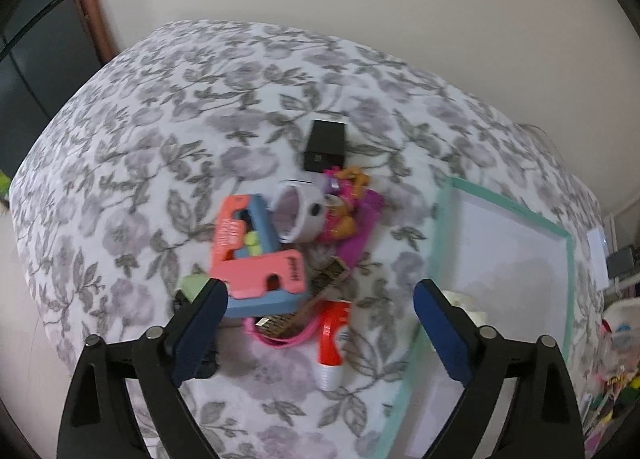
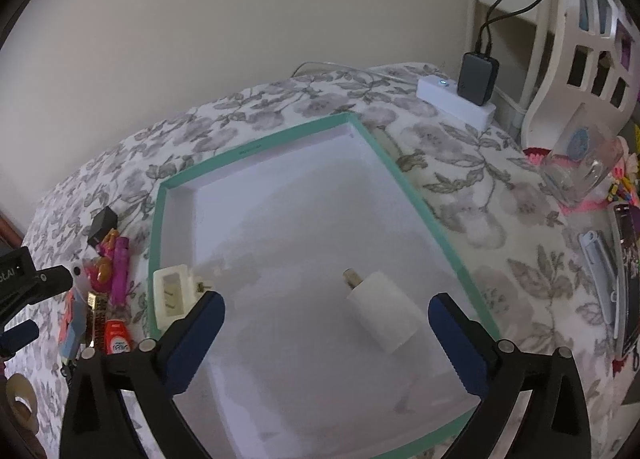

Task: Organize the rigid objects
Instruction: 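Grasp the black toy car with the left gripper while the right grasps the red-white bottle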

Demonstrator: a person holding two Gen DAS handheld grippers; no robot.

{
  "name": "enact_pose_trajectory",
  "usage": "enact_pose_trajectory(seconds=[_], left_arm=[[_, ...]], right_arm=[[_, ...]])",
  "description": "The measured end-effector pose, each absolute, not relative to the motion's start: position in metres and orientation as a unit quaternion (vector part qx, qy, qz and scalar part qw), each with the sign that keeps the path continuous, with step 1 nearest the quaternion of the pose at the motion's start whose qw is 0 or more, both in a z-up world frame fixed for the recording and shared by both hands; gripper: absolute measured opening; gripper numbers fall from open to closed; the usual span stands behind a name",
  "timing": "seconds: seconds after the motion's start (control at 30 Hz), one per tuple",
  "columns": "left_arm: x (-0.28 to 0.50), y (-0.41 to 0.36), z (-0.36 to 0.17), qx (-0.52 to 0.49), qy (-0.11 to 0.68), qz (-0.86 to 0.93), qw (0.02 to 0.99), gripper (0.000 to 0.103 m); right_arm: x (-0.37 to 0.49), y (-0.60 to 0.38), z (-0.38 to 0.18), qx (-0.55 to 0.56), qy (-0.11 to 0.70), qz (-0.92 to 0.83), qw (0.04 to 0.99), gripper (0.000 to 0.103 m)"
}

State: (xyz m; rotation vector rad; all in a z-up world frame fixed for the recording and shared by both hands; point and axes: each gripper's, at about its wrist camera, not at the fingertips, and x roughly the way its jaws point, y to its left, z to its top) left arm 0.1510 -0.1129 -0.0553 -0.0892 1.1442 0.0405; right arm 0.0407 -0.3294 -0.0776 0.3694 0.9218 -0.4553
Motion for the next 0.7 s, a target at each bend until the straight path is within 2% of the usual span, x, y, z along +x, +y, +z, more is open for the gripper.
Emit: enact_pose_trajectory(seconds=[0.13, 0.57, 0.7], left_arm=[[0.154, -0.092, -0.055, -0.06, 0.542, 0.035, 0.838, 0.101], [0.153, -0.011, -0.051, -0.086, 0.535, 0.102, 0.834, 0.101], [0.15, 0.008, -0.053, -0.089, 0.541, 0.105, 0.83, 0.101]], right_arm=[[0.047, -0.31, -0.071, 0.167, 0.434, -0.193, 0.864, 0.103], [0.071, -0.229, -0.047, 0.144, 0.422, -0.07, 0.893, 0.103], [0.08, -0.209, -0.056, 0.164, 0.445, -0.017, 0.88, 0.103]])
